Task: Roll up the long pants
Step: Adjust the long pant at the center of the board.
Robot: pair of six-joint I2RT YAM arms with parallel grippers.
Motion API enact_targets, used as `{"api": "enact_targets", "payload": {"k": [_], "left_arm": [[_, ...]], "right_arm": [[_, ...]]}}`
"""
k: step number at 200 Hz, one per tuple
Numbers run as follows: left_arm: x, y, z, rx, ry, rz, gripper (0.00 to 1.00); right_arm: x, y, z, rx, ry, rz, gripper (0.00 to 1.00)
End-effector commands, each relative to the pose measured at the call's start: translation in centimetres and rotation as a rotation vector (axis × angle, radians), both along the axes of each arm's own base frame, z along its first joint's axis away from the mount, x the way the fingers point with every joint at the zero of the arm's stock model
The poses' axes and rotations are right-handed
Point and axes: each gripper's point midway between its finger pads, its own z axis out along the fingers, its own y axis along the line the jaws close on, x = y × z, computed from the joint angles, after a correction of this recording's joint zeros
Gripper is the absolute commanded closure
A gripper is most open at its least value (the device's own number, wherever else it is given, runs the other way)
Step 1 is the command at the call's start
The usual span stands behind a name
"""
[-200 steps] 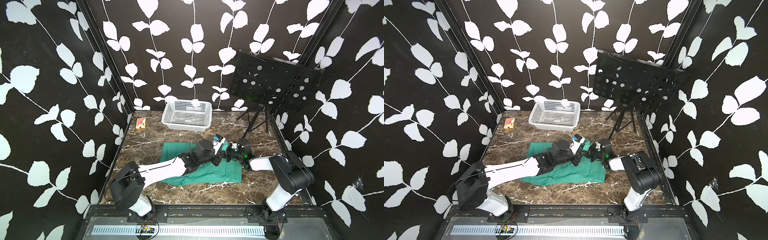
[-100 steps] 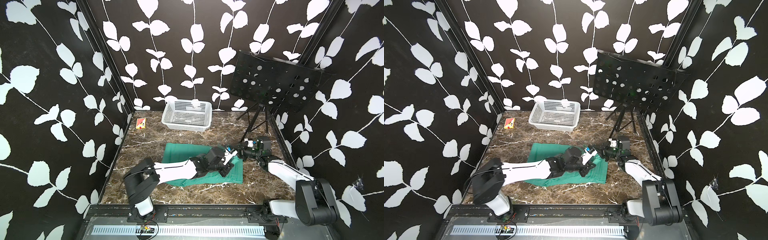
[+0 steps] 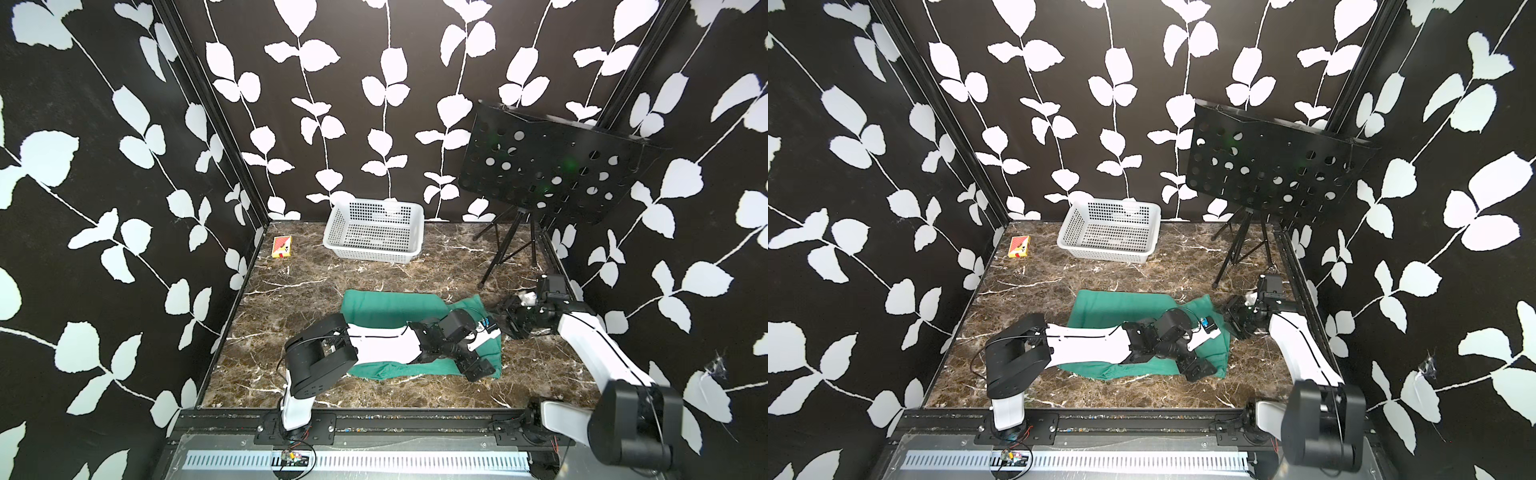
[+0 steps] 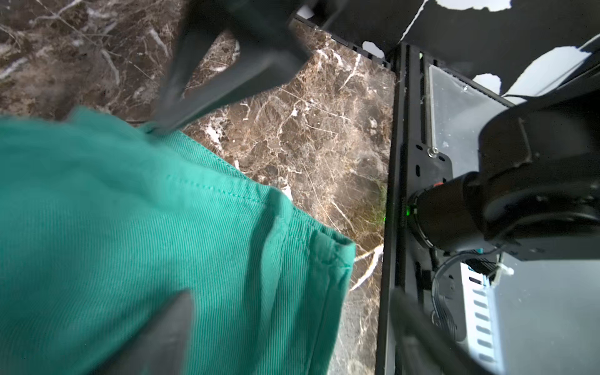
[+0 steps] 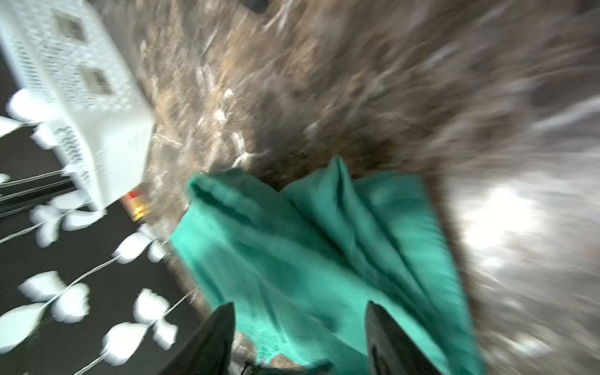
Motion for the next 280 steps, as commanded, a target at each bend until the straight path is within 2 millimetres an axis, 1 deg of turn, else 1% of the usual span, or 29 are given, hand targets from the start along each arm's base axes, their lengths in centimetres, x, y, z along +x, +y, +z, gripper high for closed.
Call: {"api": "enact_targets", "payload": {"k": [1, 8, 18, 34, 38, 50, 63, 78, 96, 106, 126, 132, 136, 148, 159, 176, 207, 217, 229, 251, 269, 280], "left_arm": [[-0.4, 1.0, 5.5, -0.102, -0.074, -0.044, 0.01], [0.0, 1.6, 6.4, -0.118, -0.083, -0.027, 0.01], [1.2, 2.6, 7.5, -0.138, -0.090, 0.032, 0.01], [4.4, 5.1, 8.8, -0.165, -0.068, 0.192, 0.01], [5.5, 5.9, 9.1, -0.172, -0.061, 0.243, 0.01], [8.4, 8.6, 9.2, -0.174, -0.031, 0.406, 0.01], [10.8, 11.6, 8.8, -0.160, 0.013, 0.560, 0.01], [13.2, 15.4, 7.3, -0.096, 0.062, 0.736, 0.01], [14.9, 19.9, 5.4, -0.032, 0.163, 0.922, 0.03], [15.2, 22.2, 4.3, -0.017, 0.238, 1.012, 0.05], [15.2, 26.5, 2.3, -0.012, 0.360, 1.180, 0.11], [14.8, 27.3, 1.8, -0.015, 0.390, 1.213, 0.13], [15.2, 28.6, 1.5, -0.019, 0.408, 1.260, 0.14], [14.7, 30.5, 0.7, -0.002, 0.449, 1.331, 0.16], [14.0, 32.1, 0.0, 0.022, 0.474, 1.378, 0.17], [12.5, 34.5, -1.1, 0.086, 0.518, 1.465, 0.25], [9.5, 38.4, -3.0, 0.232, 0.522, 1.587, 0.29], [8.9, 39.1, -3.6, 0.265, 0.537, 1.599, 0.29], [8.3, 39.5, -4.2, 0.293, 0.550, 1.595, 0.30], [7.4, 40.1, -4.8, 0.357, 0.543, 1.578, 0.30], [6.8, 40.1, -5.6, 0.403, 0.558, 1.549, 0.30], [6.4, 40.2, -6.2, 0.429, 0.567, 1.542, 0.31]], "right_arm": [[-3.6, -4.5, 0.5, -0.333, 0.085, 0.068, 0.30], [-3.9, -4.9, 0.8, -0.365, 0.093, 0.078, 0.30], [-4.3, -5.1, 1.1, -0.391, 0.107, 0.103, 0.30], [-4.5, -4.7, 1.9, -0.431, 0.103, 0.160, 0.30], [-4.4, -4.3, 2.1, -0.437, 0.097, 0.182, 0.30], [-4.1, -3.1, 2.3, -0.447, 0.086, 0.249, 0.31], [-4.2, -1.5, 2.0, -0.447, 0.114, 0.331, 0.32], [-4.8, -0.2, 1.4, -0.459, 0.180, 0.411, 0.34], [-5.9, -0.1, 0.9, -0.491, 0.235, 0.414, 0.40], [-6.5, -0.2, 0.4, -0.489, 0.248, 0.395, 0.42], [-7.8, 0.0, -1.1, -0.449, 0.282, 0.365, 0.42], [-8.1, 0.3, -1.5, -0.427, 0.293, 0.364, 0.42], [-8.3, 0.4, -1.7, -0.417, 0.301, 0.361, 0.42], [-8.7, 0.8, -2.2, -0.384, 0.321, 0.354, 0.44], [-8.9, 1.1, -2.6, -0.366, 0.328, 0.344, 0.45], [-9.1, 1.1, -3.0, -0.358, 0.338, 0.325, 0.50], [-9.1, 1.0, -3.8, -0.357, 0.334, 0.289, 0.58], [-9.2, 1.0, -4.1, -0.353, 0.339, 0.287, 0.61], [-9.2, 1.0, -4.6, -0.352, 0.341, 0.283, 0.67], [-9.0, 1.1, -5.1, -0.353, 0.344, 0.282, 0.74], [-9.0, 1.2, -5.4, -0.343, 0.343, 0.272, 0.81], [-8.9, 0.9, -5.4, -0.359, 0.336, 0.257, 0.96]]}}
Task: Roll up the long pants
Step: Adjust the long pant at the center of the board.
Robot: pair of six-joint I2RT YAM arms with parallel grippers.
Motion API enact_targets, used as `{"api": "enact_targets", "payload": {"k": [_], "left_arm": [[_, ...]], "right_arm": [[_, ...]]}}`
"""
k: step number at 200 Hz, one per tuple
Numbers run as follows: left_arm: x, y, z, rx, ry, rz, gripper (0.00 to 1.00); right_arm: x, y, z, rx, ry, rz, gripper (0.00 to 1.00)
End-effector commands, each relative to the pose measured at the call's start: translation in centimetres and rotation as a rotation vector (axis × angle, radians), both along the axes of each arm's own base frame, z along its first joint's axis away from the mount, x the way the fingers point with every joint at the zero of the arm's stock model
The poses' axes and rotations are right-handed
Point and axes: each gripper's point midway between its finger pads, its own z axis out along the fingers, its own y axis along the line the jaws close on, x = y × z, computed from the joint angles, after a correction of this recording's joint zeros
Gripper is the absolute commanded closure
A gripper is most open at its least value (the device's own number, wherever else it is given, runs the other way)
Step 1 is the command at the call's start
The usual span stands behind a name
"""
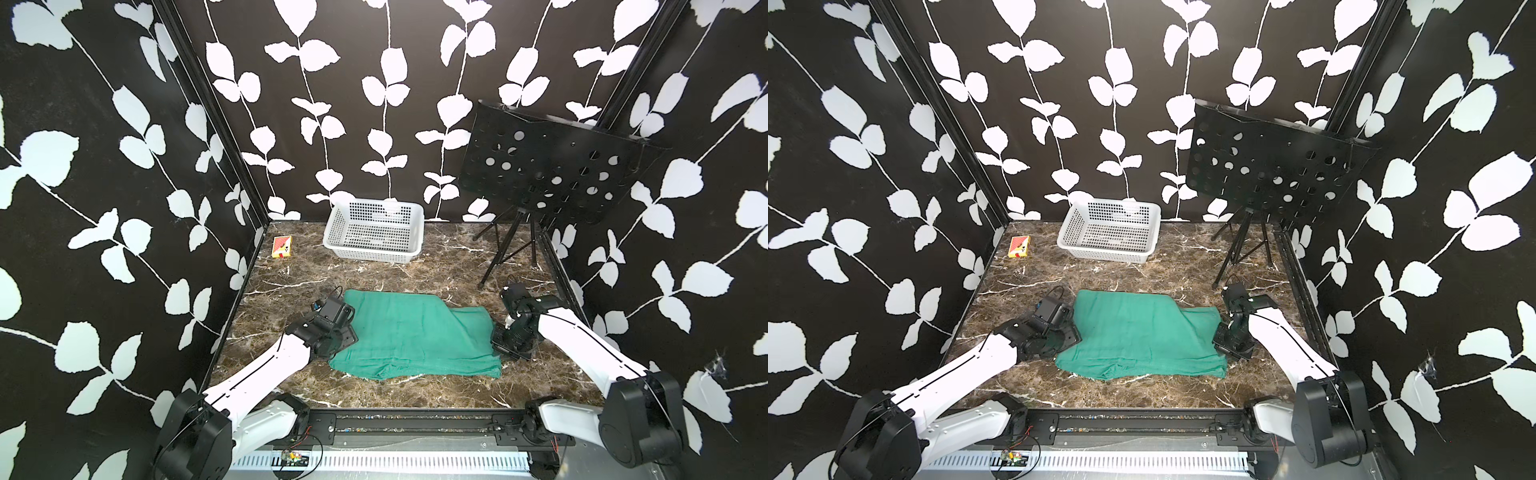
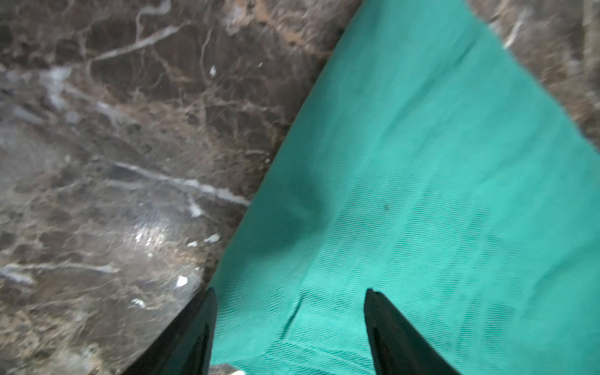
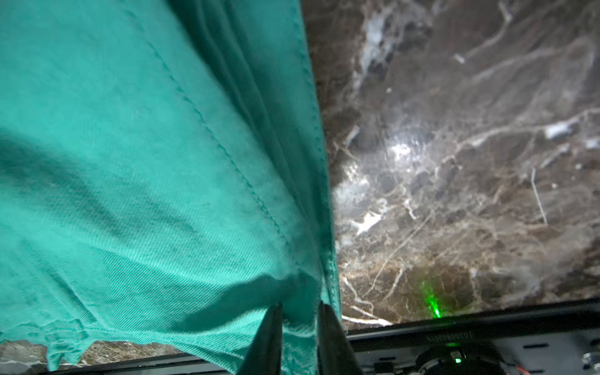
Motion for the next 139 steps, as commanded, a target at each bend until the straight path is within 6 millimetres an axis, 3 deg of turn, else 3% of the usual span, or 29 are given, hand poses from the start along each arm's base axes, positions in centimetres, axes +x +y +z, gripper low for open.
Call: {"api": "enact_targets", "payload": {"k": [1, 43, 87, 112, 139], "left_arm": [[-1.7, 1.1, -1.5, 0.055, 0.081, -0.025, 0.31], [-2.1, 0.9, -3.0, 0.048, 0.127, -0.030, 0.35], [-2.3, 1.4, -3.8, 0.084, 0.170, -0.018, 0.41], [-2.7, 2.2, -4.0, 0.135, 0.202, -0.006, 0.44], [-2.8, 2.8, -4.1, 0.162, 0.210, 0.009, 0.47]], "right_arm": [[-0.4, -0.4, -0.7, -0.017, 0.006, -0.034, 0.97], [0.0, -0.2, 1.6, 0.016, -0.080, -0.061, 1.00], [-2.1, -0.1, 4.2, 0.036, -0.051, -0.037, 1.00], [-3.5, 0.2, 4.6, 0.072, -0.033, -0.057, 1.00], [-6.1, -0.8, 3.4, 0.031, 0.051, -0.073, 1.00]]}}
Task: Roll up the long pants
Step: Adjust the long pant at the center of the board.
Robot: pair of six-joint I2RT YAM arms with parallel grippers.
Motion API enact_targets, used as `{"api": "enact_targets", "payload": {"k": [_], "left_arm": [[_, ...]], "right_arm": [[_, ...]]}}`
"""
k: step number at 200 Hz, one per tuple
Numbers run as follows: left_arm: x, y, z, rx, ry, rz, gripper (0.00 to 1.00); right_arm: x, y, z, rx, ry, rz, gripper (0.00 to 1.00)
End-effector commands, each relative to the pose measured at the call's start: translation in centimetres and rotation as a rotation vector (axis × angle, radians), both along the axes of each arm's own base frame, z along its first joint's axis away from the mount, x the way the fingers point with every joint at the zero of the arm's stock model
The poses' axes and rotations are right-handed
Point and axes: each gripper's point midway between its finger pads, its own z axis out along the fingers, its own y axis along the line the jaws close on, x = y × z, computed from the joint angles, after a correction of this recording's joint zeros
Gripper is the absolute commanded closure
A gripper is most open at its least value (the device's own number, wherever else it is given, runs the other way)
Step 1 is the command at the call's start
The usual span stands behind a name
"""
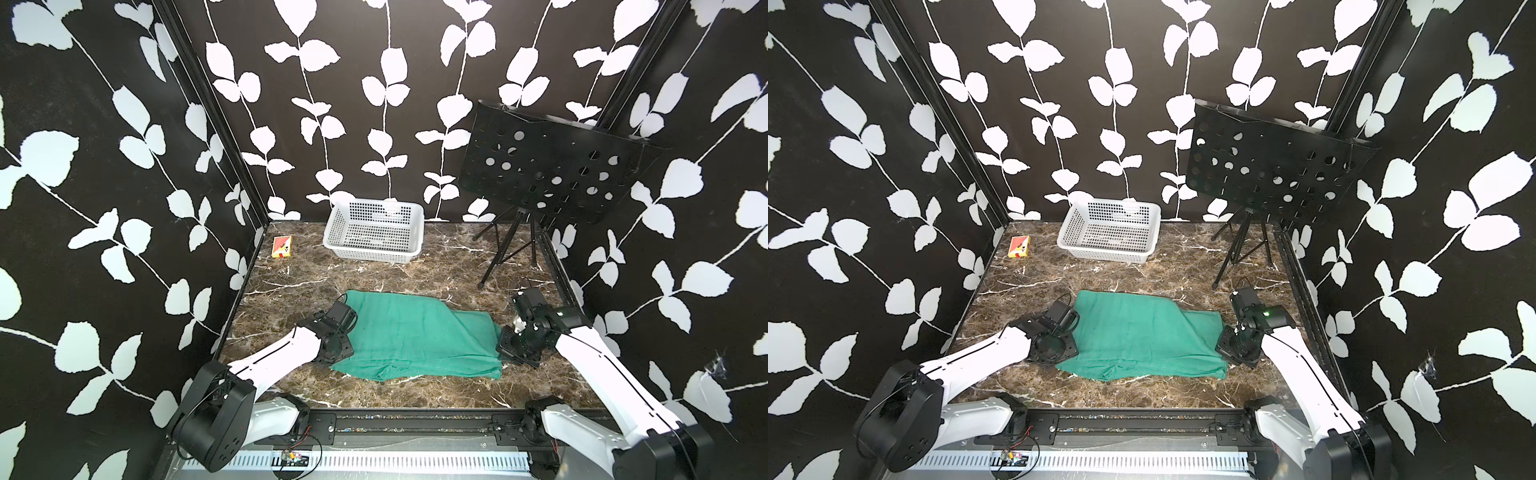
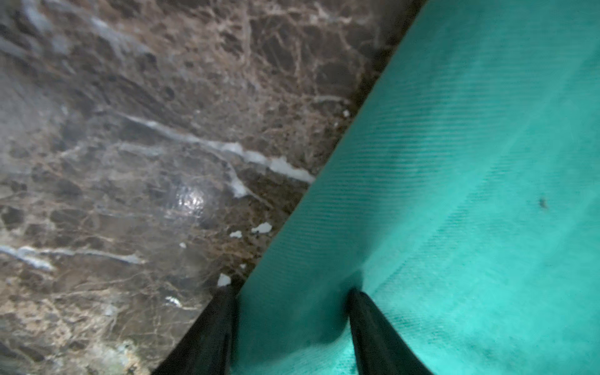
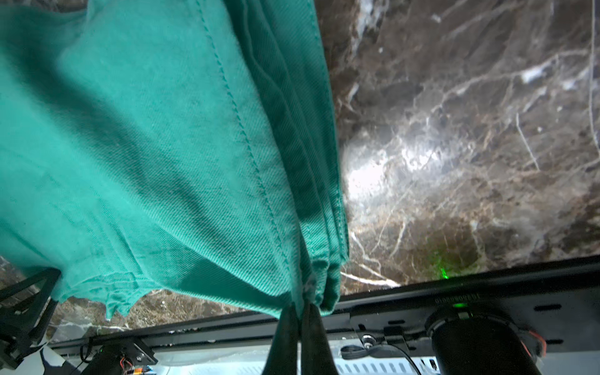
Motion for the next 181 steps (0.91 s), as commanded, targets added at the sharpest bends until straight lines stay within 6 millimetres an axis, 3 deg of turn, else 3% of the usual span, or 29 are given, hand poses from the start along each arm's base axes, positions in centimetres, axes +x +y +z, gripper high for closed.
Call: {"api": "enact_targets", "payload": {"k": [1, 36, 63, 77, 90, 106, 130, 181], "left_arm": [[-0.8, 1.3, 0.1, 0.057, 0.032, 0.015, 0.47], [-0.9, 1.7, 0.3, 0.062, 0.021, 0.029, 0.51], [0.3, 1.4, 2.3, 0.058, -0.042, -0.011, 0.47], [1.7, 1.1, 4.1, 0.060, -0.107, -0.063, 0.37], [3.1, 1.3, 6.1, 0.103, -0.169, -0.104, 0.24], [5.1, 1.1, 7.7, 0.164, -0.234, -0.194, 0.11], [8.0, -0.7, 7.7, 0.173, -0.218, -0.375, 0.02], [11.6, -2.9, 4.1, 0.081, -0.072, -0.470, 0.16]], "right_arm": [[-3.4, -1.1, -0.7, -0.043, 0.126, -0.026, 1.00], [-4.8, -3.4, -3.9, -0.166, 0.167, -0.122, 1.00], [-4.1, -2.8, -5.8, -0.149, 0.181, -0.128, 0.57], [-2.6, -3.4, -4.5, -0.189, 0.138, -0.097, 0.49], [0.3, -4.4, -2.1, -0.255, 0.019, -0.065, 0.37], [3.8, -4.3, 0.1, -0.266, -0.108, -0.002, 0.26], [7.1, -3.0, 0.0, -0.238, -0.137, 0.072, 0.25], [10.8, -1.7, -3.5, -0.148, -0.130, 0.059, 0.49]]}}
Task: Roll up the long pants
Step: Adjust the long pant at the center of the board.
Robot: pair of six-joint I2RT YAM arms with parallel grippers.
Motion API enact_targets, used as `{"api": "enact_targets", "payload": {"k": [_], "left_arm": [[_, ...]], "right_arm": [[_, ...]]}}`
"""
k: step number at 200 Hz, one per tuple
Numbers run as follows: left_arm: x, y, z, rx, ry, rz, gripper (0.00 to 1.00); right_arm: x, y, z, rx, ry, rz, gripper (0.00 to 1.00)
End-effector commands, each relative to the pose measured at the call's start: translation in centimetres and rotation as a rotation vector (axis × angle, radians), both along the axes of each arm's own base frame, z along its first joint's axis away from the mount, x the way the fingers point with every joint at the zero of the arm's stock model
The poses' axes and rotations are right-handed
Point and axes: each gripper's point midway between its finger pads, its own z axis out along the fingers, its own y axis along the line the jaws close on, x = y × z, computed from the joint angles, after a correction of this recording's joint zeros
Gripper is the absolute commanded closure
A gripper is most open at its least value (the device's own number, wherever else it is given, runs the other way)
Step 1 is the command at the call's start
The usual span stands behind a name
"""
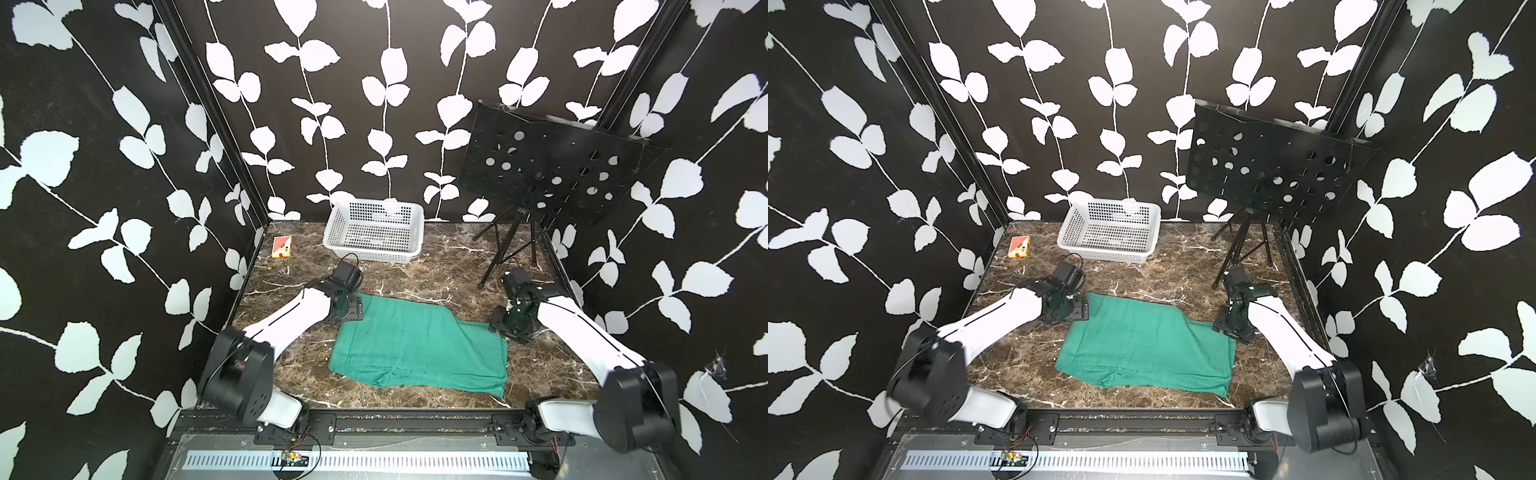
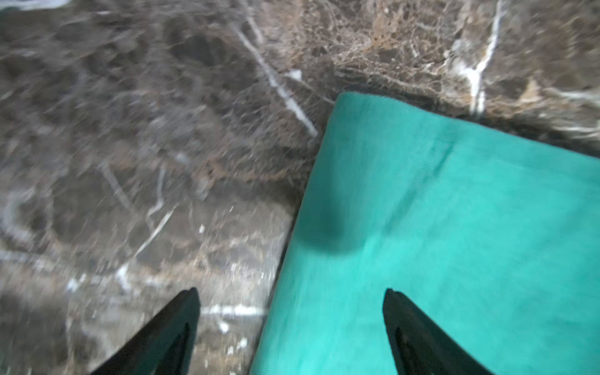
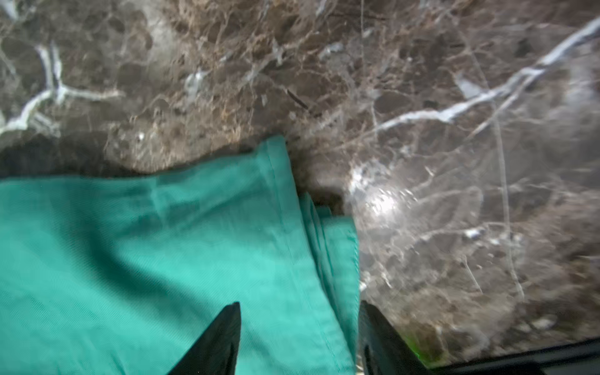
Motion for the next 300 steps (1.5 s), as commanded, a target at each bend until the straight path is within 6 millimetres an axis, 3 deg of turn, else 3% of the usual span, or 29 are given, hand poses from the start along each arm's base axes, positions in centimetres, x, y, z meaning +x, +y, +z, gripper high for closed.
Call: {"api": "enact_targets", "payload": {"k": [1, 22, 46, 82, 118, 135, 178, 220, 228, 242, 249, 277, 300], "left_arm": [[0.7, -1.2, -1.0, -0.044, 0.054, -0.101, 0.17], [0.8, -1.8, -2.9, -0.077, 0.126, -0.103, 0.19], [0.6, -2.1, -4.6, -0.139, 0.167, -0.050, 0.30], [0.2, -2.4, -6.1, -0.172, 0.207, -0.015, 0.42], [-0.2, -0.8, -6.8, -0.138, 0.226, 0.057, 0.81], [-0.3, -0.1, -6.6, -0.117, 0.223, 0.078, 1.00], [-1.7, 1.6, -5.4, -0.106, 0.193, 0.203, 1.00], [-4.3, 3.0, -5.7, -0.089, 0.199, 0.291, 1.00], [-4.6, 3.2, -5.8, -0.080, 0.205, 0.296, 1.00], [-5.1, 3.5, -6.1, -0.073, 0.213, 0.302, 1.00], [-5.3, 3.6, -6.1, -0.070, 0.211, 0.313, 1.00], [-5.2, 4.1, -5.6, -0.066, 0.170, 0.346, 0.92], [-5.1, 4.4, -4.9, -0.066, 0.146, 0.355, 0.82]], "right_arm": [[1.9, 0.4, -0.9, 0.047, -0.043, 0.008, 0.50], [2.0, 0.5, -2.6, 0.063, 0.004, 0.003, 0.50], [1.9, 0.1, -4.1, 0.055, 0.049, -0.020, 0.52], [1.7, 0.2, -5.0, 0.078, 0.052, -0.052, 0.65], [1.2, -0.7, -5.1, 0.061, 0.044, -0.086, 1.00], [1.2, -1.6, -4.3, 0.037, 0.015, -0.111, 1.00], [-0.2, -3.2, -2.1, -0.017, -0.026, -0.154, 1.00], [-2.7, -4.0, -4.8, -0.058, 0.045, -0.217, 1.00], [-2.9, -4.1, -5.4, -0.064, 0.077, -0.222, 0.89], [-2.2, -3.8, -5.8, -0.056, 0.103, -0.213, 0.53], [-1.6, -3.6, -5.7, -0.050, 0.103, -0.206, 0.40], [0.2, -3.4, -2.9, -0.046, 0.053, -0.166, 0.24], [-0.6, -3.4, -0.2, -0.029, -0.005, -0.142, 0.09]]}}
